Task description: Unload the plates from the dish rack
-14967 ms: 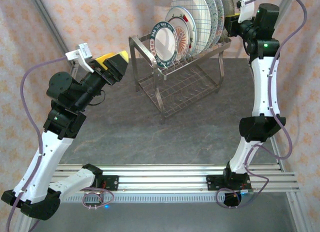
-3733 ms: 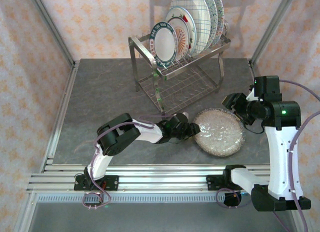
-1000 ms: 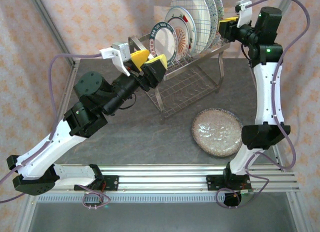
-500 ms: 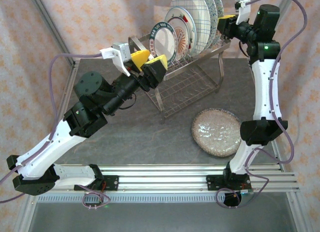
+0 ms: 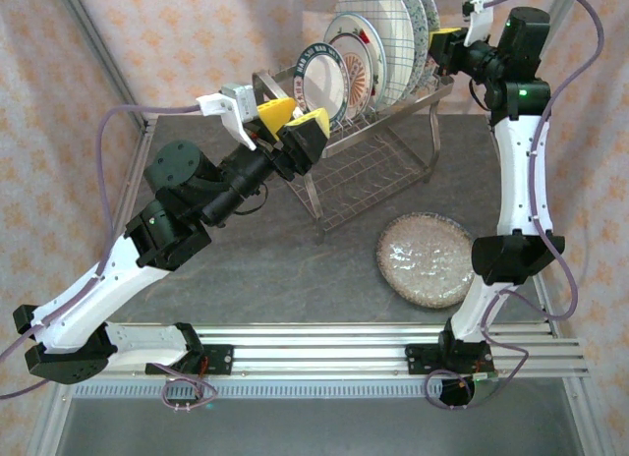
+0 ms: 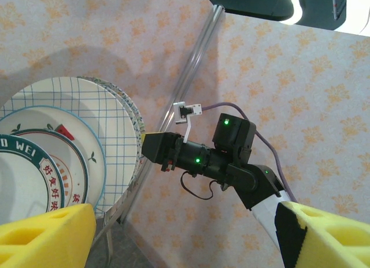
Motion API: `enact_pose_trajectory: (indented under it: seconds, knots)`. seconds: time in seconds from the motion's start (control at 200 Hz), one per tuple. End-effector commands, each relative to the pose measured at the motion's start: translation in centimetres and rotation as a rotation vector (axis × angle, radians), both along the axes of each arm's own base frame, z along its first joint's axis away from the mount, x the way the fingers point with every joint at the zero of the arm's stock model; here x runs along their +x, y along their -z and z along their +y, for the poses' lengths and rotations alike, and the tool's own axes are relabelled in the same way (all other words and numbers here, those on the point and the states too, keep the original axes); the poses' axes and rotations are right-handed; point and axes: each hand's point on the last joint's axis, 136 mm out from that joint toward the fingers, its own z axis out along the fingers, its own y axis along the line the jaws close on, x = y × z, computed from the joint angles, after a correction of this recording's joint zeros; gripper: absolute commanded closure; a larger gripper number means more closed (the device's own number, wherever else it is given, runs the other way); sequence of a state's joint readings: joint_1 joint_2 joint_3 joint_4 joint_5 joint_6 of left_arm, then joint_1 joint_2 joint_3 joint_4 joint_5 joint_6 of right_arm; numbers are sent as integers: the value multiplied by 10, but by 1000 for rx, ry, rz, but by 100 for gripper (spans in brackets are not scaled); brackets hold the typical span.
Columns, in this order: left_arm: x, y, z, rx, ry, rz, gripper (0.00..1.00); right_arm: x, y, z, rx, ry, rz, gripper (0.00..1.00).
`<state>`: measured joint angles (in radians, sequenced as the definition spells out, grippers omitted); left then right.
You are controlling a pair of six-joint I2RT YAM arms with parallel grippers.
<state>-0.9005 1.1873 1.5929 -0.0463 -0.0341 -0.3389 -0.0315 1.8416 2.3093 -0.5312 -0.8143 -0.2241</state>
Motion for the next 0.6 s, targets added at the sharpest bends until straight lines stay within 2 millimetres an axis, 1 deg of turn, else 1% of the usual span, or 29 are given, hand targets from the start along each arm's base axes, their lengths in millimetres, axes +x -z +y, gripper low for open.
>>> enact_pose_trajectory:
  seconds: [0.0,0.11,0.275,0.34,0.46,0.596]
  knots:
    - [-6,-23,9,-55,4,-48,19,-4,-20,8,-6,-23,-63,100]
    - [-7,-23,9,-59,5,-48,19,-7,-28,9,-3,3,-68,100]
    - [-7,-24,9,-65,5,-48,19,-12,-35,16,-13,28,-65,100]
    - [-7,-24,10,-70,4,-51,19,-11,-39,11,-9,81,-70,100]
    - [-8,-26,11,-78,6,-52,19,-17,-53,4,-4,132,-101,100]
    - [-8,-25,10,-83,11,-49,19,-25,-65,0,-3,156,-128,100]
